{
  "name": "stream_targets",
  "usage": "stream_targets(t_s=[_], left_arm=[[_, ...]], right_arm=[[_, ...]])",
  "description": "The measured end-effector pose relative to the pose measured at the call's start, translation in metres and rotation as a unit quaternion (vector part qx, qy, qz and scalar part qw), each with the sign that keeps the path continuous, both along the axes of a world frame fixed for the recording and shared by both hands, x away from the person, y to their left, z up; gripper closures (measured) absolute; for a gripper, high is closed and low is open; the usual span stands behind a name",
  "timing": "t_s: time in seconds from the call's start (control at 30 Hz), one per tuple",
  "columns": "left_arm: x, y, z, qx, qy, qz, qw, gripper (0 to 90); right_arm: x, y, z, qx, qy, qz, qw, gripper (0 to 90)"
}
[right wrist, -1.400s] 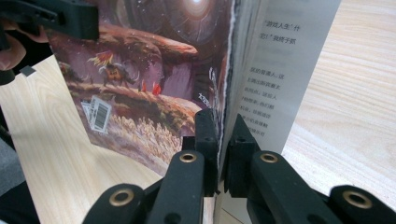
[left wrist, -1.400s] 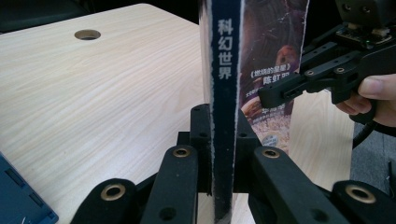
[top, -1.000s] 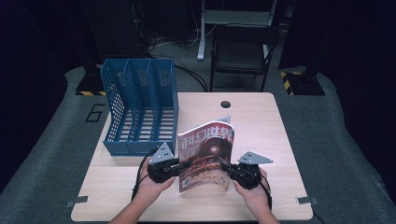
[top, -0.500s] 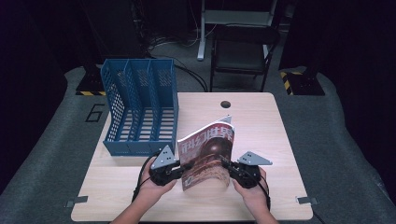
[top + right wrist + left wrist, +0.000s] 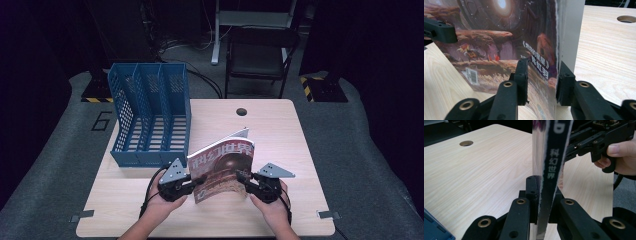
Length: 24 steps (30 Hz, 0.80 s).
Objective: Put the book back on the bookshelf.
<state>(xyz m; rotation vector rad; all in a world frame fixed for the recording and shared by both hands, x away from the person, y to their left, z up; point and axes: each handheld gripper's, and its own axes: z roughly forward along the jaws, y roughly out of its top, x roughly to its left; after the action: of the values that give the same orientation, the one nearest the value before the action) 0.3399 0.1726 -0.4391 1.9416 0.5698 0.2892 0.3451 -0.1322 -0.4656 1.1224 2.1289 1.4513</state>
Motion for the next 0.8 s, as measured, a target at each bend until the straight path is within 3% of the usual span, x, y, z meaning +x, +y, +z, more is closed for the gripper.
stream_targets(t_s=[0.17, 0.43, 0.67, 0.8], left_arm=[[-0.004, -0.003, 0.001, 0.009, -0.001, -0.002, 1.0000, 83.3], [-0.005, -0.002, 0.004, 0.015, 0.021, -0.005, 0.9997, 80.2], [-0.004, -0.001, 0.012, 0.018, 0.028, -0.001, 0.9994, 75.6], [-0.001, 0.000, 0.021, 0.016, 0.054, 0.001, 0.9984, 75.5]], right_arm=[[-0.001, -0.004, 0.002, -0.002, 0.009, 0.001, 1.0000, 58.6], [-0.002, -0.012, 0.004, 0.020, 0.013, 0.007, 0.9997, 54.3], [-0.004, -0.013, 0.004, 0.033, 0.021, 0.019, 0.9991, 50.6], [-0.003, -0.014, 0.003, 0.035, 0.022, 0.019, 0.9990, 49.4]])
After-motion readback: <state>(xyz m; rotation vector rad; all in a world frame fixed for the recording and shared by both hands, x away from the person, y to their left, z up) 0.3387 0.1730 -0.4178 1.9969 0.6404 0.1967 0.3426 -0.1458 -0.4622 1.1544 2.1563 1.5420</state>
